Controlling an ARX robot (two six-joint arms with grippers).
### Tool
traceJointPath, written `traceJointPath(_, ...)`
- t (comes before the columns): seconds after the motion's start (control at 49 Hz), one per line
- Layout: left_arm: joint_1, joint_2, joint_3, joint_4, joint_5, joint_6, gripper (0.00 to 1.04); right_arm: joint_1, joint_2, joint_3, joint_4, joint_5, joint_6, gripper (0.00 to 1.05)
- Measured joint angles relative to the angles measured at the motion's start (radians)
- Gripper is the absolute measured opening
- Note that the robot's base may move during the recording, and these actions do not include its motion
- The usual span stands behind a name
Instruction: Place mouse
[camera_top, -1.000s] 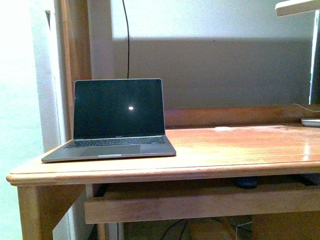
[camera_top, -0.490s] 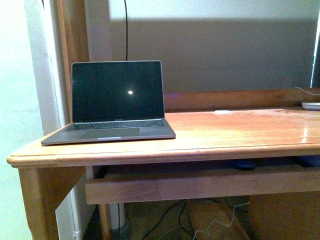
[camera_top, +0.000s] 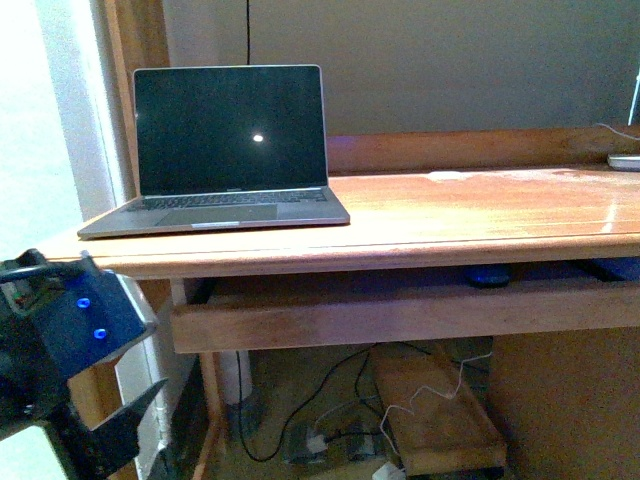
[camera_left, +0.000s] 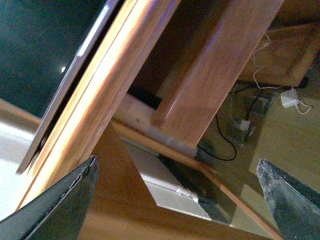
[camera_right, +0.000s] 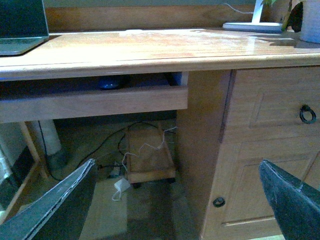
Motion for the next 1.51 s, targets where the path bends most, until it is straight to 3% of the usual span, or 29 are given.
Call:
traceJointPath(0.286,-0.036,0.208,0.207,0.045,0.035,0.197,0.97,0.000,0.000,0.000,0.000,0.000,0.000,0.97)
traceJointPath(0.633,-0.079,0.404,0.397,0.034,0.074,0.274,0.97,0.000,0.000,0.000,0.000,0.000,0.000,0.97)
traceJointPath(0.898,-0.075,0.478,0.438,0.076,0.008,0.350,0.97,0.000,0.000,0.000,0.000,0.000,0.000,0.97)
traceJointPath(1.102,-0.095,0.364,0.361,-0.158,-0.029,0.264,0.97,0.000,0.000,0.000,0.000,0.000,0.000,0.97)
traceJointPath(1.286,-0.117,0.134,0.207,-0.478,0.070,0.138,0.97,0.000,0.000,0.000,0.000,0.000,0.000,0.97)
traceJointPath(1.367,-0.123,0.068,0.154,-0.523,0.099,0.088,0.97,0.000,0.000,0.000,0.000,0.000,0.000,0.97)
traceJointPath(1.51,-0.152,-0.108,0.035,-0.604,0.176,-0.180,0.97,0.000,0.000,0.000,0.000,0.000,0.000,0.97)
